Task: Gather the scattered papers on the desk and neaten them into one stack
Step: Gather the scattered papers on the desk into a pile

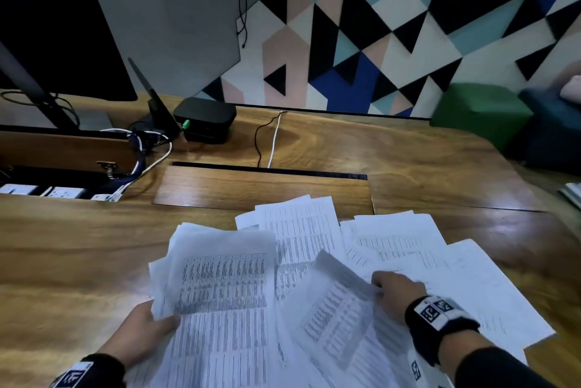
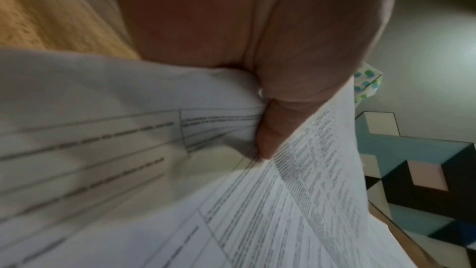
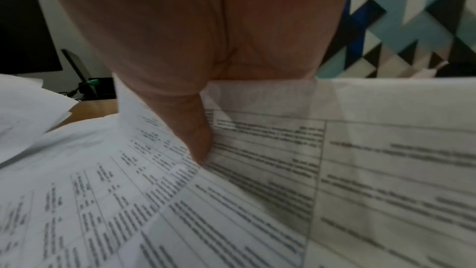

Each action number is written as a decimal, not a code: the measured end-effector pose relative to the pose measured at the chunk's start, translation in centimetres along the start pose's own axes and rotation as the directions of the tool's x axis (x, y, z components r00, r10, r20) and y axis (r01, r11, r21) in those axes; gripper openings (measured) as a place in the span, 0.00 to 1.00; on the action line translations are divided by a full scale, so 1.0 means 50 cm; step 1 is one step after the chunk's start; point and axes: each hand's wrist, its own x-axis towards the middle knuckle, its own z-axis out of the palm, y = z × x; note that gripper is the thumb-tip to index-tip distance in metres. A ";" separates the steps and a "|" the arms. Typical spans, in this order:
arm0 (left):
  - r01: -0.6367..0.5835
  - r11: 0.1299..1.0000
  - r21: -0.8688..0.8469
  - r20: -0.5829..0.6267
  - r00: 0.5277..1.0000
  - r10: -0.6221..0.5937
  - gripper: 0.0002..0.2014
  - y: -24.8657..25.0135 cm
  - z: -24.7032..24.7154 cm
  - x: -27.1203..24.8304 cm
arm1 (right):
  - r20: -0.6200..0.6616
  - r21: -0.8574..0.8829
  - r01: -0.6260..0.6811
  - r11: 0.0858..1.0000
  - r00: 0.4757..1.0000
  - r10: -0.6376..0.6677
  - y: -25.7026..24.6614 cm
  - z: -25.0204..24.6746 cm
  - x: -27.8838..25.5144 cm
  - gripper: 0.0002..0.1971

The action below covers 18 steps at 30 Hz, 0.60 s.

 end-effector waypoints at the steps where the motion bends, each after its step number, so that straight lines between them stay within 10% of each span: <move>1: -0.008 1.000 -0.014 -0.023 1.000 0.007 0.04 0.002 0.000 -0.002 | -0.009 0.043 0.015 0.999 1.000 -0.015 -0.002 -0.016 0.005 0.11; 7: 0.102 0.990 -0.101 -0.016 0.994 -0.104 0.05 -0.015 -0.003 0.017 | 0.009 0.390 -0.054 0.919 0.998 0.055 -0.042 -0.036 0.044 0.15; 18: 0.130 0.990 -0.054 -0.027 0.991 -0.132 0.07 -0.025 0.016 0.009 | -0.018 0.253 -0.265 0.930 0.960 0.278 -0.179 0.022 0.073 0.25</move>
